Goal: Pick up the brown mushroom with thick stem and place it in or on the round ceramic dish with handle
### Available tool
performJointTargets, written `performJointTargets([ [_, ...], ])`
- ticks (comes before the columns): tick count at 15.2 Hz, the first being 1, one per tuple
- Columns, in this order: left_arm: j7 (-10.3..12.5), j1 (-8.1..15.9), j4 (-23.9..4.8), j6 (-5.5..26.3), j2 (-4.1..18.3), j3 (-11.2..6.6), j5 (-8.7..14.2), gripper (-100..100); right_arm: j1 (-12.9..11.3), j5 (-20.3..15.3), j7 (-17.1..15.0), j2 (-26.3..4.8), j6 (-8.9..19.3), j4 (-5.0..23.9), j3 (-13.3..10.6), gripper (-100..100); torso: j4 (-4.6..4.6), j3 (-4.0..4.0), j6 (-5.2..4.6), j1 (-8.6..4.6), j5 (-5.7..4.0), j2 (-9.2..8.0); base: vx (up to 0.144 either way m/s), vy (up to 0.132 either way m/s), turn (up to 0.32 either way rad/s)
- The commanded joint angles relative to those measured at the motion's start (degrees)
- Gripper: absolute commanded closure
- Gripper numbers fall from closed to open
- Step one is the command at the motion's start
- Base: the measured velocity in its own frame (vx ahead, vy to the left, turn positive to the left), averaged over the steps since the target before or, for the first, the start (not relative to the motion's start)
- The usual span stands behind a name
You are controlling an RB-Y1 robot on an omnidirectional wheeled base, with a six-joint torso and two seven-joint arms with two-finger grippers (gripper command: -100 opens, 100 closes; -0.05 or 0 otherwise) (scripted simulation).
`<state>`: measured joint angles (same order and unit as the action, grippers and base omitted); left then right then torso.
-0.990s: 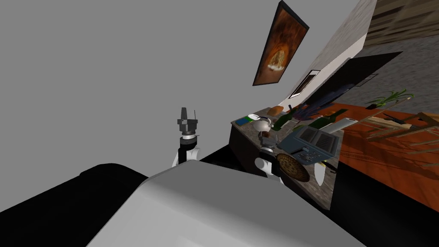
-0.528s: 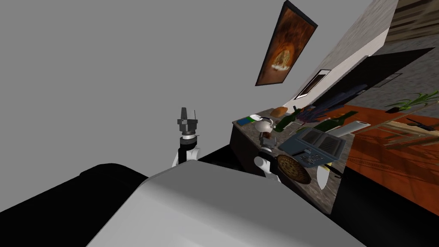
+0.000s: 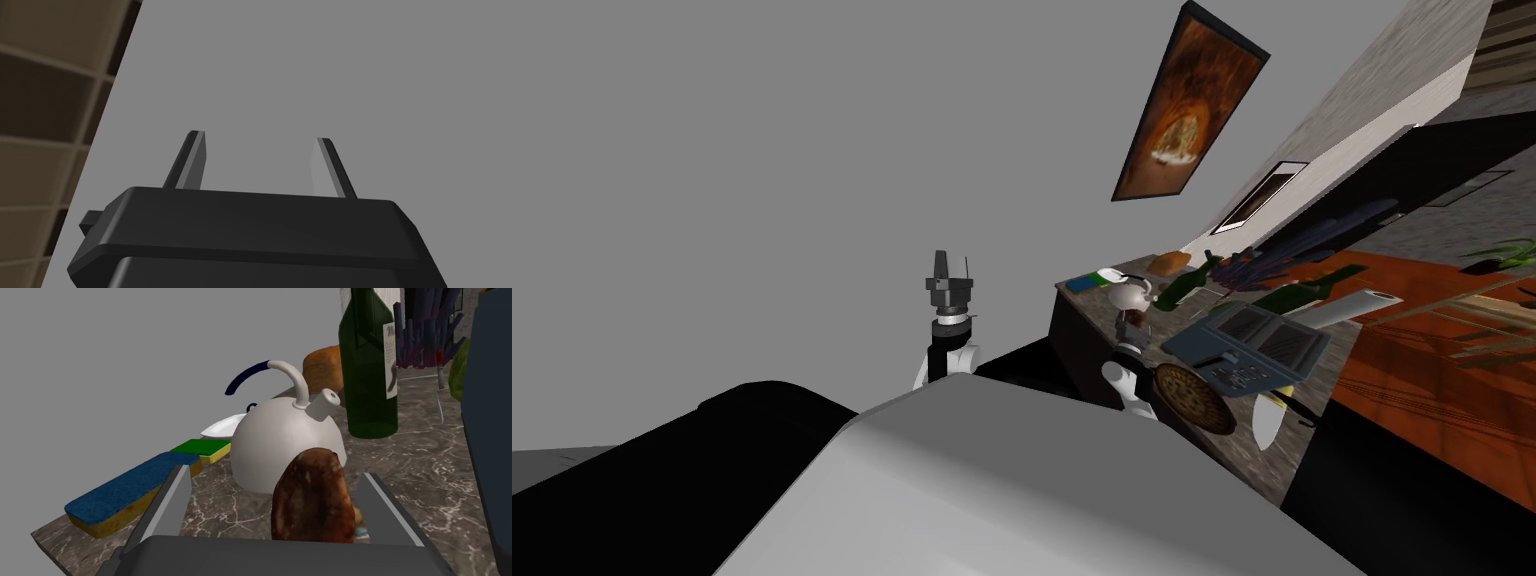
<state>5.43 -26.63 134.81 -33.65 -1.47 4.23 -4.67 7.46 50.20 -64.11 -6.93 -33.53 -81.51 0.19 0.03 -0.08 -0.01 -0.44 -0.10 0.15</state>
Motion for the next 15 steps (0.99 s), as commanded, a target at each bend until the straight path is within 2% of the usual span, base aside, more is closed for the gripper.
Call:
performJointTargets([
  [1, 0.0, 0.0, 0.0, 0.0, 0.0, 0.0, 0.0, 0, -0.8, 0.7, -1.9, 0.6, 0.0, 1.7, 0.5, -100, 0.0, 0.0, 0.0, 0.0, 0.0, 0.0, -0.003, -0.066, 0.074],
  [4, 0.0, 0.0, 0.0, 0.0, 0.0, 0.0, 0.0, 0, -2.2, 2.1, -5.4, 2.8, 0.2, 5.4, 1.5, -100, 0.02, -0.04, -0.01, -0.09, -0.02, 0.07, 0.009, -0.081, 0.056],
  [7, 0.0, 0.0, 0.0, 0.0, 0.0, -0.01, 0.0, 0, -2.4, 3.0, -7.3, 5.4, 0.6, 7.9, 2.1, -100, 0.04, -0.09, -0.02, -0.16, -0.04, 0.14, 0.024, -0.101, 0.029],
  [8, 0.0, 0.0, 0.0, 0.0, 0.0, -0.01, 0.0, 0, -2.3, 2.7, -6.5, 4.4, 0.4, 6.9, 2.0, -100, 0.03, -0.08, -0.03, -0.19, -0.04, 0.14, 0.012, -0.067, 0.012],
  [9, 0.0, 0.0, 0.0, 0.0, 0.0, 0.0, 0.0, 0, -3.4, 3.1, -5.5, 4.5, 2.3, 6.1, 2.9, -100, 0.03, -0.07, -0.02, -0.11, -0.03, 0.12, 0.03, -0.029, -0.078],
  [10, 0.0, 0.0, 0.0, 0.0, 0.0, 0.0, 0.0, 0, -3.7, 3.2, -5.1, 4.5, 2.8, 5.9, 3.2, -100, 0.02, -0.09, -0.03, 0.01, 0.0, 0.16, 0.053, -0.012, -0.112],
  [11, 0.0, 0.0, 0.0, 0.0, 0.0, 0.0, 0.0, 0, -2.9, 3.0, -5.6, 4.8, 2.0, 5.7, 2.8, -100, 0.04, -0.12, -0.03, 0.11, 0.02, 0.22, 0.034, -0.002, -0.036],
  [12, 0.0, 0.0, 0.0, 0.0, 0.0, 0.0, 0.0, 0, -3.0, 3.1, -5.3, 4.8, 2.3, 5.6, 2.9, 100, 0.05, -0.12, -0.02, 0.17, 0.03, 0.2, 0.012, -0.002, 0.001],
  [15, 0.0, 0.0, 0.0, 0.0, 0.0, 0.0, 0.0, 0, -2.9, 3.1, -5.3, 4.8, 2.3, 5.6, 2.9, 100, 0.01, -0.06, 0.04, 0.29, 0.06, 0.11, 0.002, -0.001, -0.002],
])
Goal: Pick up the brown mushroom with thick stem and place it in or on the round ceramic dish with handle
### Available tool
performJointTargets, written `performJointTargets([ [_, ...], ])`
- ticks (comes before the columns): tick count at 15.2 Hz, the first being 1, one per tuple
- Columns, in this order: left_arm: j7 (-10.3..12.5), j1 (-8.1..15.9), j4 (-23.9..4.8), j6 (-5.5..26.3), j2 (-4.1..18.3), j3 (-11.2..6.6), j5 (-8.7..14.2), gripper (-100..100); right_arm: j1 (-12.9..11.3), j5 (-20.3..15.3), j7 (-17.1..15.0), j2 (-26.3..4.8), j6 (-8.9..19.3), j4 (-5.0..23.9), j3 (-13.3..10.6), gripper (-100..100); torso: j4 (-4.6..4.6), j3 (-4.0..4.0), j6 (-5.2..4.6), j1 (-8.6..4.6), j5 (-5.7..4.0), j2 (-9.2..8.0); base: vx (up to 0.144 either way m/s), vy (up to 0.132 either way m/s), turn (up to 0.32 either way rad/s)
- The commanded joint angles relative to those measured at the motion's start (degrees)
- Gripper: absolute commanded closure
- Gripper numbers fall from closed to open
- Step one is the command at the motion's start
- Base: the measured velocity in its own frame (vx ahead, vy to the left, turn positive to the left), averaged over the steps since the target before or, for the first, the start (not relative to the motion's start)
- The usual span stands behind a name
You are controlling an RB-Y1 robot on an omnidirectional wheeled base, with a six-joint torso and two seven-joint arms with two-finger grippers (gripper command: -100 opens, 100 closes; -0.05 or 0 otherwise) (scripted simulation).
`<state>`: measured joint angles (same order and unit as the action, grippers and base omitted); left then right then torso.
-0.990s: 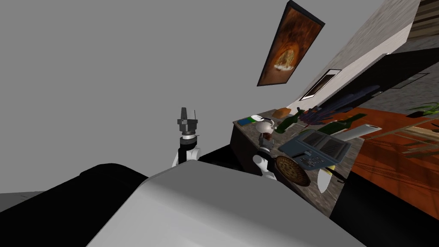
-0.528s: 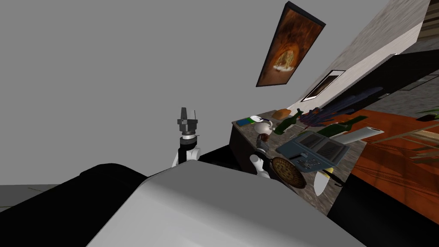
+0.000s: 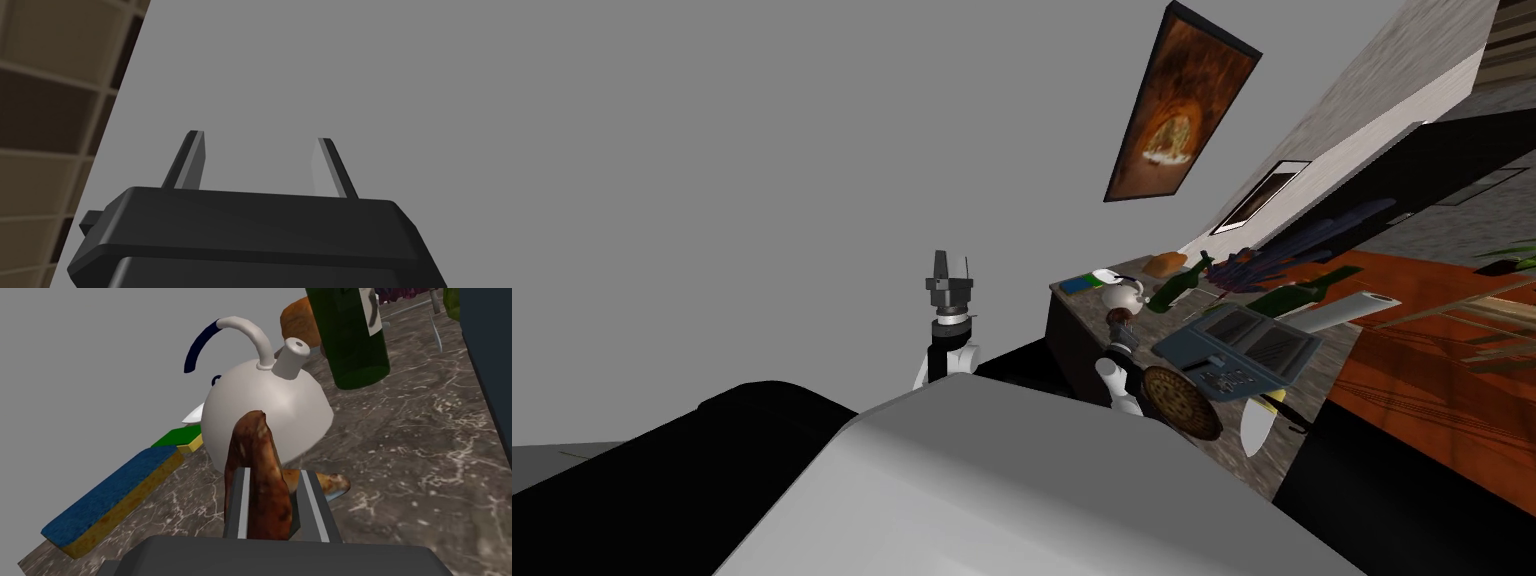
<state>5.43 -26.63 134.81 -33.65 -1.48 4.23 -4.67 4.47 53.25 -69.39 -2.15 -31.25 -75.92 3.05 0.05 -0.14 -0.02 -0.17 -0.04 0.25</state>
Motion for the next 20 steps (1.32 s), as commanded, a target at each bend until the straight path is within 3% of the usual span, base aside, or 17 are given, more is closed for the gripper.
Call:
performJointTargets([
  [1, 0.0, 0.0, 0.0, 0.0, 0.0, 0.0, 0.0, 0, 0.0, 0.0, 0.0, 0.0, 0.0, 0.0, 0.0, 100, 0.0, 0.0, 0.0, 0.0, 0.0, 0.0, 0.0, 0.0, 0.0],
  [2, 0.0, 0.0, 0.0, 0.0, 0.0, 0.0, 0.0, 0, 0.7, -0.2, -1.5, -0.3, -1.6, 1.4, -0.8, 100, 0.0, 0.01, -0.02, -0.01, 0.0, -0.01, -0.02, 0.008, 0.106],
  [9, 0.0, 0.0, 0.0, 0.0, 0.0, 0.0, 0.0, 0, -2.7, 1.8, 3.6, -4.7, 1.2, -2.5, -0.4, 100, -0.13, 0.28, -0.04, 0.22, 0.13, -0.45, -0.062, 0.04, -0.003],
  [15, 0.0, 0.0, 0.0, 0.0, 0.0, 0.0, 0.0, 0, -5.0, 3.6, 7.6, -5.2, 3.5, -5.3, 0.2, 100, -0.23, 0.51, -0.09, 0.0, 0.11, -0.84, -0.152, -0.012, -0.059],
  [20, 0.0, 0.0, 0.0, 0.0, 0.0, 0.0, 0.0, 0, -6.4, 5.0, 11.3, -5.1, 7.4, -7.0, 1.5, 100, -0.28, 0.72, -0.18, 0.03, 0.11, -1.24, -0.211, -0.007, -0.129],
])
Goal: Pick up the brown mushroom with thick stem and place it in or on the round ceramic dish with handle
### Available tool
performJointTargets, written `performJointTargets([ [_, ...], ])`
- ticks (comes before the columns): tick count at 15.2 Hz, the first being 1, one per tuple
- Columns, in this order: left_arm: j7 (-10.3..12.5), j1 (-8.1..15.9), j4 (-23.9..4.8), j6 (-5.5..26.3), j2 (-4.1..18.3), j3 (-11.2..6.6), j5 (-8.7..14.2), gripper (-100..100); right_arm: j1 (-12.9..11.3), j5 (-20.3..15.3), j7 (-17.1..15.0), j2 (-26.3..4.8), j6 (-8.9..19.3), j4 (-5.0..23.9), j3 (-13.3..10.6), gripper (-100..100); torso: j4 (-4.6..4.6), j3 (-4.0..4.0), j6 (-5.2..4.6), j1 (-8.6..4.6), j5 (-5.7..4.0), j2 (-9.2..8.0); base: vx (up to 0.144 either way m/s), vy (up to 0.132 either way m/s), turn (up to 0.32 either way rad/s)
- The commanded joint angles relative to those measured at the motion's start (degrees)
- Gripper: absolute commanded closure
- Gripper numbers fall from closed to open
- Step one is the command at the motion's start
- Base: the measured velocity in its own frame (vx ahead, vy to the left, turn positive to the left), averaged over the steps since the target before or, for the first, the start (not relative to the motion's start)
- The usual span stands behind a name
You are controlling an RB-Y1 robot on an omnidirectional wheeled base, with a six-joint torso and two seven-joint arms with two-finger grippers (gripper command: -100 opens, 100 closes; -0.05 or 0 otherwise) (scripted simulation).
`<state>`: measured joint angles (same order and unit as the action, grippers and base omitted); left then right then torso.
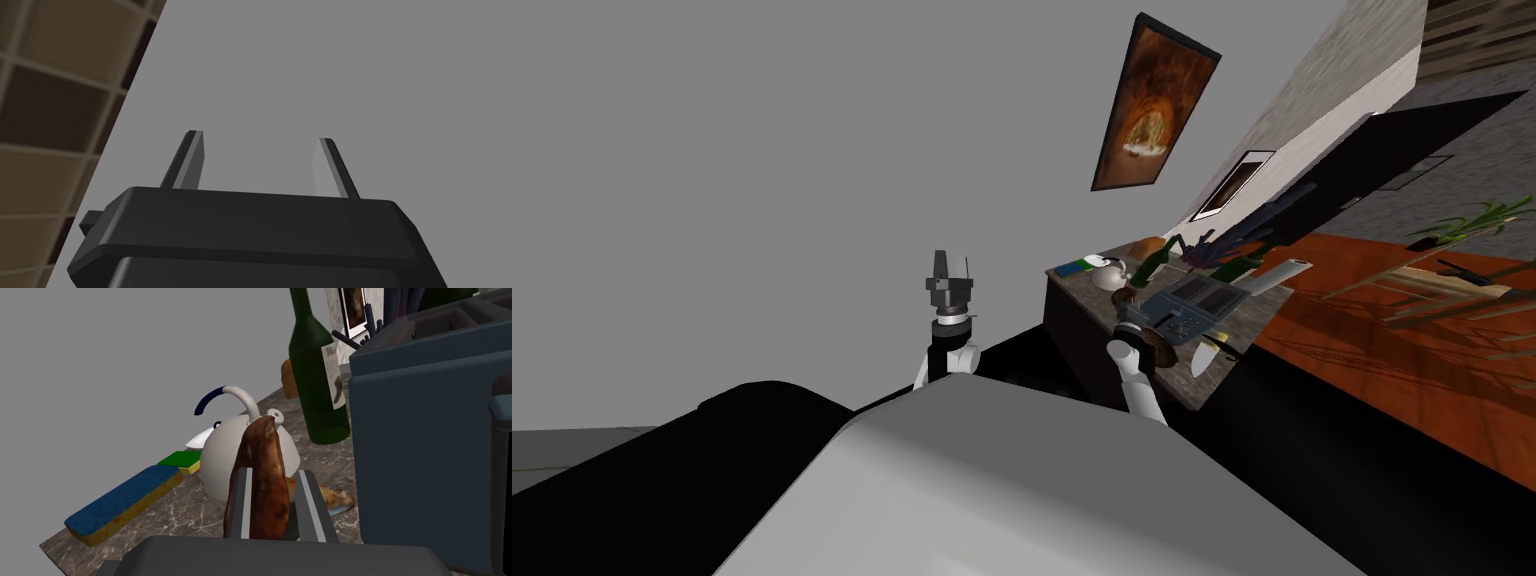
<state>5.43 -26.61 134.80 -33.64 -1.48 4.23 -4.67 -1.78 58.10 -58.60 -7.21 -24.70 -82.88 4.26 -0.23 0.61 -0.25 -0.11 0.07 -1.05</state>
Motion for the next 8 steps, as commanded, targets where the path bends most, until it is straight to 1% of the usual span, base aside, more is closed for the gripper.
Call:
performJointTargets([
  [1, 0.0, 0.0, 0.0, 0.0, 0.0, 0.0, 0.0, 0, -0.2, 0.3, 0.7, -0.2, 1.9, -0.2, 0.6, 100, 0.0, 0.0, 0.0, 0.0, 0.0, 0.0, -0.208, 0.02, -0.083],
  [2, 0.0, 0.0, 0.0, 0.0, 0.0, 0.0, 0.0, 0, -0.1, 0.4, 0.7, -0.3, 2.5, -0.3, 0.9, 100, 0.01, 0.01, -0.05, 0.03, 0.0, -0.02, -0.179, 0.014, -0.109],
  [3, 0.0, 0.0, 0.0, 0.0, 0.0, 0.0, 0.0, 0, 0.0, 0.5, 0.6, -0.4, 3.8, -0.5, 1.4, 100, 0.01, -0.01, -0.08, 0.02, 0.01, 0.02, -0.154, 0.014, -0.136],
  [5, 0.0, 0.0, 0.0, 0.0, 0.0, 0.0, 0.0, 0, 0.3, 0.6, 0.2, -0.3, 5.4, -0.6, 2.0, 100, 0.03, -0.09, -0.09, 0.03, 0.01, 0.17, -0.127, 0.022, -0.128],
  [8, 0.0, 0.0, 0.0, 0.0, 0.0, 0.0, 0.0, 0, 1.0, 0.8, -0.8, 0.2, 7.8, -0.8, 3.0, 100, 0.05, -0.16, -0.09, -0.08, -0.02, 0.31, -0.12, -0.018, -0.088],
])
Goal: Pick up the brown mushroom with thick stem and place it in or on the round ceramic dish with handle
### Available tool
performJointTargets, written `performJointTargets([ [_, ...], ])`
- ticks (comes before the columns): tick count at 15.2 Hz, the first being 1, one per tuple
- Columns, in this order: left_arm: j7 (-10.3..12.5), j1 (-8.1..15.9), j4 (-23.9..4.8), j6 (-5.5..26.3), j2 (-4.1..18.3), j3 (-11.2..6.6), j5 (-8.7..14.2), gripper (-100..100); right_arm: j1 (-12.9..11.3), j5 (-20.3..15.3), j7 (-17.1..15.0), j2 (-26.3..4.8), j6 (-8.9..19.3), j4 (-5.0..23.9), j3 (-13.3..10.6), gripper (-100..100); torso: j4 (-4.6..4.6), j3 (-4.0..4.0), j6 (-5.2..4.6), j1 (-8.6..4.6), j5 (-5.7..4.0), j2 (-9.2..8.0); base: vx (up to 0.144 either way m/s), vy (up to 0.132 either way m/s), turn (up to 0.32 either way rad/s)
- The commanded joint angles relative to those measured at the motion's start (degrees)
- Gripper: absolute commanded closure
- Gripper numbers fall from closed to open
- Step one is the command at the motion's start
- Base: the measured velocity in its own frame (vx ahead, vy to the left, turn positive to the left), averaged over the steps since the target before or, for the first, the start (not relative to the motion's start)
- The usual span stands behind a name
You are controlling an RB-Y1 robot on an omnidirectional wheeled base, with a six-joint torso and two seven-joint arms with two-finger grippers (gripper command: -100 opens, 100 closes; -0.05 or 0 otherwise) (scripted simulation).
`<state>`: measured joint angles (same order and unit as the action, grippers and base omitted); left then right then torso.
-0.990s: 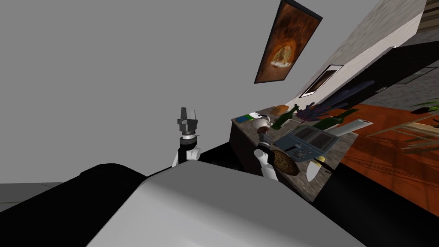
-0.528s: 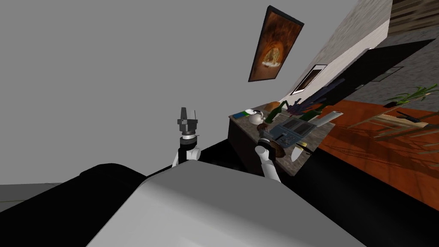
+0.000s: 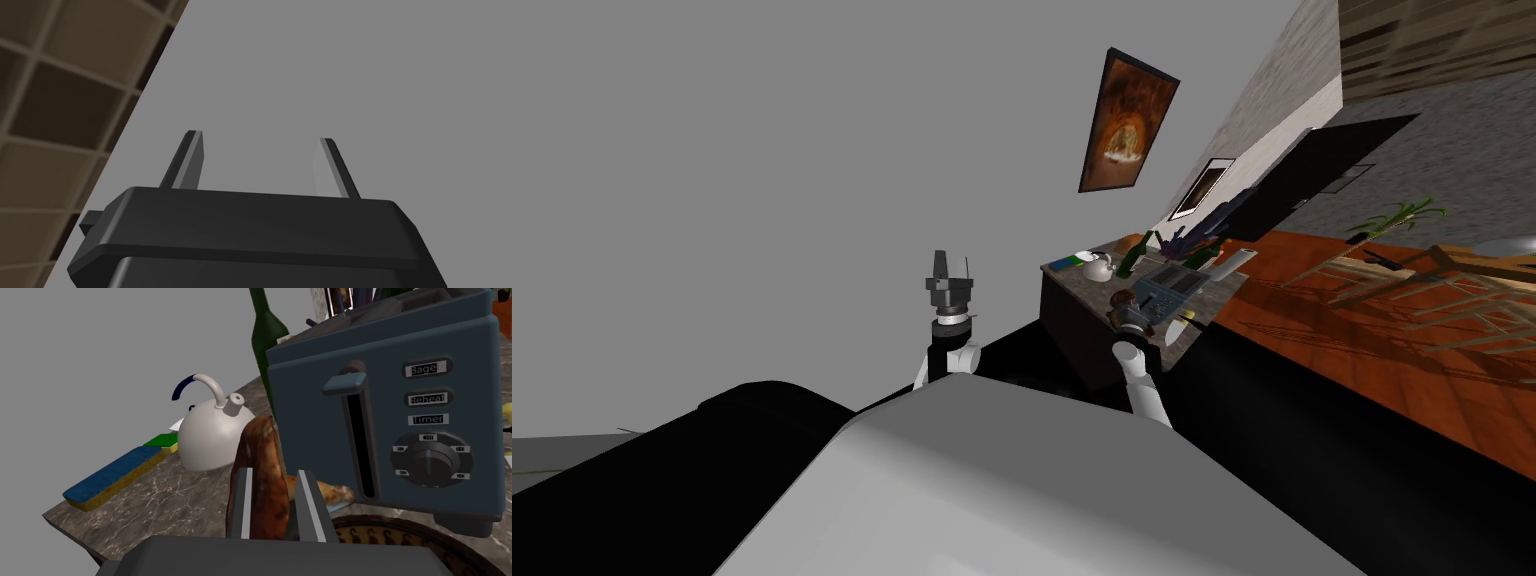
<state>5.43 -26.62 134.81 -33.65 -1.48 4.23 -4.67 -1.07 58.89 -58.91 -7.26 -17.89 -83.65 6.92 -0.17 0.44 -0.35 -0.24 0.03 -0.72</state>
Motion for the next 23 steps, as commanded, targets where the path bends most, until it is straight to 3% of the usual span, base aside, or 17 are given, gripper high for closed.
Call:
performJointTargets([
  [1, 0.0, 0.0, 0.0, 0.0, 0.0, 0.0, 0.0, 0, 0.6, 0.1, -0.8, 0.6, 1.8, -0.1, 0.7, 100, 0.0, 0.0, 0.0, 0.0, 0.0, 0.0, -0.108, -0.035, -0.105],
  [5, 0.0, 0.0, 0.0, 0.0, 0.0, 0.0, 0.0, 0, 1.7, 0.2, -2.4, 3.6, 5.0, -0.2, 2.1, 100, 0.09, -0.07, -0.07, -0.13, -0.09, 0.06, -0.099, -0.043, -0.085],
  [8, 0.0, 0.0, 0.0, 0.0, 0.0, 0.0, 0.0, 0, 2.0, 0.3, -2.8, 5.7, 5.7, -0.2, 2.4, 100, 0.33, -0.24, -0.3, -0.27, -0.25, 0.16, -0.05, -0.017, -0.039],
  [9, 0.0, 0.0, 0.0, 0.0, 0.0, 0.0, 0.0, 0, 1.8, 0.3, -2.7, 4.9, 5.5, -0.5, 2.2, 100, 0.39, -0.29, -0.35, -0.32, -0.29, 0.22, -0.02, -0.001, -0.004],
  [10, 0.0, 0.0, 0.0, 0.0, 0.0, 0.0, 0.0, 0, 1.9, 0.3, -2.7, 5.1, 5.7, -0.6, 2.3, -100, 0.39, -0.33, -0.36, -0.35, -0.28, 0.3, -0.01, 0.002, 0.001],
  [14, 0.0, 0.0, 0.0, 0.0, 0.0, 0.0, 0.0, 0, 1.9, 0.3, -2.7, 5.1, 5.7, -0.6, 2.2, -100, 0.43, -0.42, -0.36, -0.39, -0.29, 0.46, -0.001, 0.0, 0.0],
  [16, 0.0, 0.0, 0.0, 0.0, 0.0, 0.0, 0.0, 0, -0.2, 0.9, -1.1, 5.2, 9.2, -0.9, 4.5, -100, 0.43, -0.44, -0.38, -0.34, -0.28, 0.49, 0.006, 0.048, -0.191],
  [23, 0.0, 0.0, 0.0, 0.0, 0.0, 0.01, 0.0, 0, -3.5, 1.9, 1.3, 5.4, 16.6, -1.3, 7.9, -100, 0.45, -0.5, -0.37, -0.06, -0.21, 0.59, 0.016, 0.086, -0.144],
])
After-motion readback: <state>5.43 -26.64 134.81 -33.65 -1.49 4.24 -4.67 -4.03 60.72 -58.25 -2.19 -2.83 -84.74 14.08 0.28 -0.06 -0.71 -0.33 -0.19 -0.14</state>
